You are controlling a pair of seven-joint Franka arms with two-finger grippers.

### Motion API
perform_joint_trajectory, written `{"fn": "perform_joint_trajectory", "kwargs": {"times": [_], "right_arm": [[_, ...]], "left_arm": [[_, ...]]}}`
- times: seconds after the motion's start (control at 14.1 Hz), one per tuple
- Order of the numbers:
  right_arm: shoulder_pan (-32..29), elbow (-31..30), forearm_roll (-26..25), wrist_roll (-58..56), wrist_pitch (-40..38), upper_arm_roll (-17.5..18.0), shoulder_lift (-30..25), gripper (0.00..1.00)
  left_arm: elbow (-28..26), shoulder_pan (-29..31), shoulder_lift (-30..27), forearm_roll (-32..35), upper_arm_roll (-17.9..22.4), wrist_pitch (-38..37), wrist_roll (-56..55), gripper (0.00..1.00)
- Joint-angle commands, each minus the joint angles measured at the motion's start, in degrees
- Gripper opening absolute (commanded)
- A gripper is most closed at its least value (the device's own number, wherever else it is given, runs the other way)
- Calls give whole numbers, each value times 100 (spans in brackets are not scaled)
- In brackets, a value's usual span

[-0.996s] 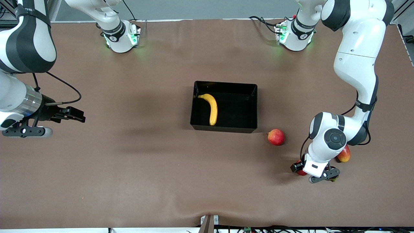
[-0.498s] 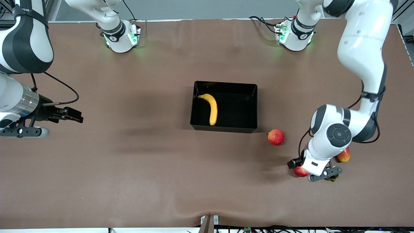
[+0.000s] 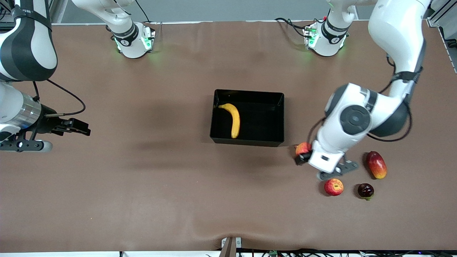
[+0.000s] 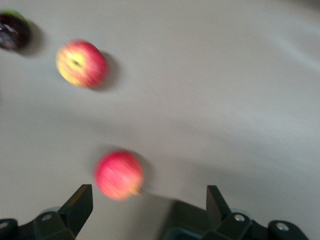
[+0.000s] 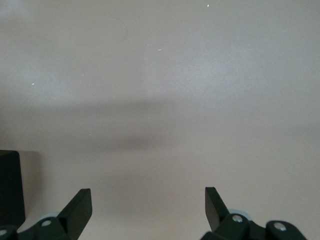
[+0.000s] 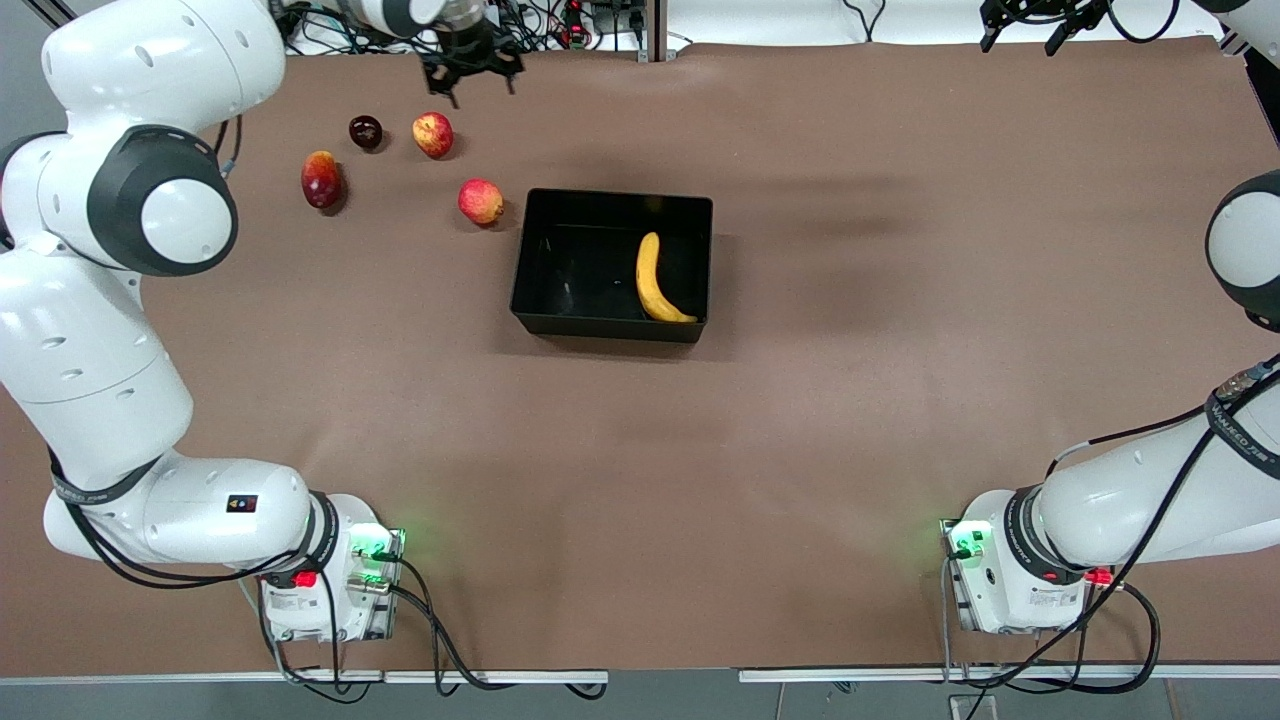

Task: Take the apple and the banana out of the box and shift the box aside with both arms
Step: 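Move the left gripper into the box and grasp the yellow banana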

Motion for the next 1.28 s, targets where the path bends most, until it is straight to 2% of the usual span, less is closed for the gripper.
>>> {"fn": "perform_joint_trajectory", "kwargs": {"times": [0.0,0.28,0.71,1.0,1.21], "right_arm": [[-70,115,73,50,-20,45,54,100],[-70,115,82,50,-11,45,63,100],[8,115,64,50,349,54,308,100],[227,115,64,50,349,71,537,100],[238,124,47,50,349,63,538,100]], "left_arm": [[-113,-137,-95,54,-428,-78,-735,100],[-87,-1147,-7,142,-421,-43,-1632,100],[-201,-1694,686,484,-412,36,-2012,100],[-666,-1826,1012,652,-412,1035,-2029,100],[-711,-1905,1372,652,-403,1669,-2029,100]]}}
